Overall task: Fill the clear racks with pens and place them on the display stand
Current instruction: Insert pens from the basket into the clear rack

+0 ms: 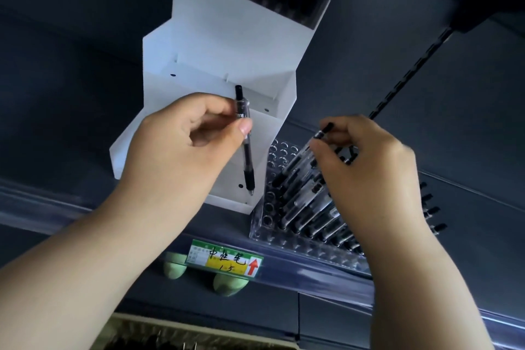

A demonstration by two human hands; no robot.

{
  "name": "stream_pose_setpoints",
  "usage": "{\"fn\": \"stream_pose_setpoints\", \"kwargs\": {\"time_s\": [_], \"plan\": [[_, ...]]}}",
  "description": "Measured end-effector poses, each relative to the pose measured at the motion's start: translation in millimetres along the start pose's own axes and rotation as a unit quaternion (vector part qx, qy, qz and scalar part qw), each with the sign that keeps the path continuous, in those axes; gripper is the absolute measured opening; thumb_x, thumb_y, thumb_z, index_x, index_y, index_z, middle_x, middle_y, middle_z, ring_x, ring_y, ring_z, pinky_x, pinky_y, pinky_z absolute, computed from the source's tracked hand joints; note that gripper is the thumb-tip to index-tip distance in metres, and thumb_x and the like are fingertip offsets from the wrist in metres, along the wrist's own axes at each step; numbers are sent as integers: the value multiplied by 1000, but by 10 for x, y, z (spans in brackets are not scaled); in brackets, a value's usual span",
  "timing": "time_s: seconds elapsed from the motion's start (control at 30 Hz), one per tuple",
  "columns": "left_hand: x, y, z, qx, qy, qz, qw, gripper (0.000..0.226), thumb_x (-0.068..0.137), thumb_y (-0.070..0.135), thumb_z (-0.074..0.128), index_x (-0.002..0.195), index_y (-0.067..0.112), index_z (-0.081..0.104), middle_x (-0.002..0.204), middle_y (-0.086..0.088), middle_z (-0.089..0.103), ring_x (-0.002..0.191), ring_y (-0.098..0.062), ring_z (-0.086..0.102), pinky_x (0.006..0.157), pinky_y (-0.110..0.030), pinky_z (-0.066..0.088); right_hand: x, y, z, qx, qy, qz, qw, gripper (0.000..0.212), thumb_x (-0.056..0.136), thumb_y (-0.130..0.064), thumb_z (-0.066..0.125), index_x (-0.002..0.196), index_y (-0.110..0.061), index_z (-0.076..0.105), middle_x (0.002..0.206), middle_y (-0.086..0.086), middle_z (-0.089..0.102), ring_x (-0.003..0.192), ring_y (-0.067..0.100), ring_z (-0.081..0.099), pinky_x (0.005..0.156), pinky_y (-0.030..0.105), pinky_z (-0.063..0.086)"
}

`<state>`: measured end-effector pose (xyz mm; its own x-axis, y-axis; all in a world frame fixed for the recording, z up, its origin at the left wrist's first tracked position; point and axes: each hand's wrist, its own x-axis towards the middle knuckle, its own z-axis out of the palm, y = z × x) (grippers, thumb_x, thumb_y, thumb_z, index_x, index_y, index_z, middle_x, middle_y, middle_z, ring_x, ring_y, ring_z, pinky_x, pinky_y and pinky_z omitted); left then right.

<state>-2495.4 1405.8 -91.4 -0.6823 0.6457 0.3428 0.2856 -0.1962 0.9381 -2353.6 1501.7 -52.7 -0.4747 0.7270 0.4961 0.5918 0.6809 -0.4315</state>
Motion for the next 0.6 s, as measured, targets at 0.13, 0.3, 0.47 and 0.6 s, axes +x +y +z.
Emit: {"fn": "stream_pose_setpoints", "kwargs": {"time_s": [0.13, 0.3, 0.47, 0.6], "plan": [[9, 2, -48, -7, 20, -5, 1000, 6, 79, 29, 68, 83, 33, 66, 79, 22, 70, 71, 7, 65, 65, -1, 42, 5, -16, 31, -10, 5, -1, 1000, 25, 82, -25, 66, 107, -26, 63, 72, -32, 51, 92, 16, 60, 84, 48, 47], [10, 5, -59, -5, 18, -4, 1000, 7, 79, 29, 68, 83, 34, 66, 79, 23, 70, 73, 8, 65, 66, 0, 42, -13, 10, 48, -46, 24, -35, 998, 9, 84, -17, 65, 88, -22, 72, 72, -12, 61, 82, 22, 60, 79, 48, 47], [14, -32, -28, 10, 4, -7, 1000, 11, 78, 35, 67, 88, 32, 68, 82, 21, 71, 77, 4, 67, 74, -8, 48, -32, 3, 7, -101, 30, -47, 993, 31, 90, -35, 48, 78, -19, 72, 93, -9, 68, 93, 20, 55, 74, 30, 23], [6, -36, 1, 16, 6, 1, 1000, 8, 79, 33, 67, 88, 34, 68, 82, 22, 71, 78, 4, 66, 76, -12, 50, -61, 19, -70, -108, 41, -55, 992, 45, 91, -41, 37, 72, -21, 72, 94, -13, 64, 91, 16, 48, 73, 29, 23]]}}
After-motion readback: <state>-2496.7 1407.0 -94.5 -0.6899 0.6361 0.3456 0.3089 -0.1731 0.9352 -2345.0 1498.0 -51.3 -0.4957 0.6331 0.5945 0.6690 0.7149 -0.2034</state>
